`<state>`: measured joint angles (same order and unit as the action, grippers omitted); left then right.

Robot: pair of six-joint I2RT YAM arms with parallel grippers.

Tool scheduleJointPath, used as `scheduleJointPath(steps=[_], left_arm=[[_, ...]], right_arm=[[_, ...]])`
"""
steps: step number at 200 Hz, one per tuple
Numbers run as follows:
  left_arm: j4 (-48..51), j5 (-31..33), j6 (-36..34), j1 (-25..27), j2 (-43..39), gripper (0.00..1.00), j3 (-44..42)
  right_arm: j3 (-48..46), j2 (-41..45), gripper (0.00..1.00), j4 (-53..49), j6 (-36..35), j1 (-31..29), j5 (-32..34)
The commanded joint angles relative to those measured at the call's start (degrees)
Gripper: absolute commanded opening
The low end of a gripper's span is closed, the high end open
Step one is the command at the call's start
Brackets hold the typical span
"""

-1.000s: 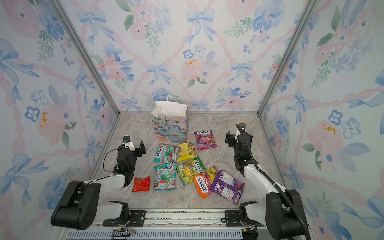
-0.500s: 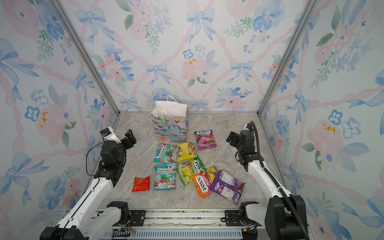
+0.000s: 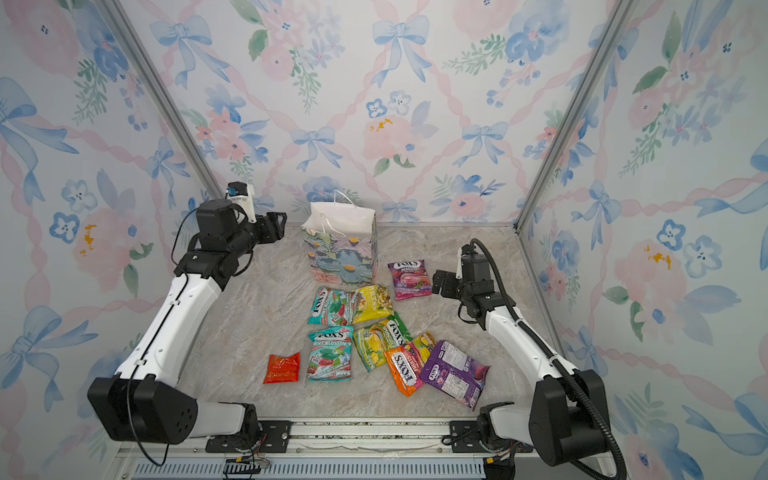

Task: Place the snacks into the paper bag
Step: 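Reach the left gripper to the bag rim while the right gripper approaches the packets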

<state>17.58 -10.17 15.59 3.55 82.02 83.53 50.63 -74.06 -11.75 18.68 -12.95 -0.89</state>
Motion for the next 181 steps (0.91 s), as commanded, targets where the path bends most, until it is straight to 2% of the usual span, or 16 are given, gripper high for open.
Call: scheduleJointPath(steps=[1, 17, 39, 70, 134, 181], left_arm=[[6.9, -7.2, -2.3, -0.4, 7.1, 0.7, 7.9], [9.7, -8.7, -2.7, -0.2, 12.6, 0.65, 14.4], [13.8, -10.0, -3.4, 0.2, 19.2, 0.53, 21.7], [16.3, -7.7, -4.9, 2.2, 24.1, 0.53, 26.6], [20.4, 2.8, -8.8, 5.6, 28.1, 0.55, 31.2], [21.9, 4.2, -10.2, 6.5, 29.7, 0.46, 32.1]], right_arm=[[2.3, 0.0, 0.98, -3.3, -1.6, -1.4, -1.5], [2.3, 0.4, 0.98, -4.2, -2.1, -1.9, -1.5], [1.8, 0.9, 0.97, -4.6, -2.3, -2.3, -1.6], [1.2, 0.8, 0.97, -4.6, -2.3, -2.7, -2.2], [1.9, -0.4, 0.97, -4.5, -2.0, -3.0, -3.6], [2.1, -1.1, 0.97, -4.7, -1.9, -3.3, -3.9]])
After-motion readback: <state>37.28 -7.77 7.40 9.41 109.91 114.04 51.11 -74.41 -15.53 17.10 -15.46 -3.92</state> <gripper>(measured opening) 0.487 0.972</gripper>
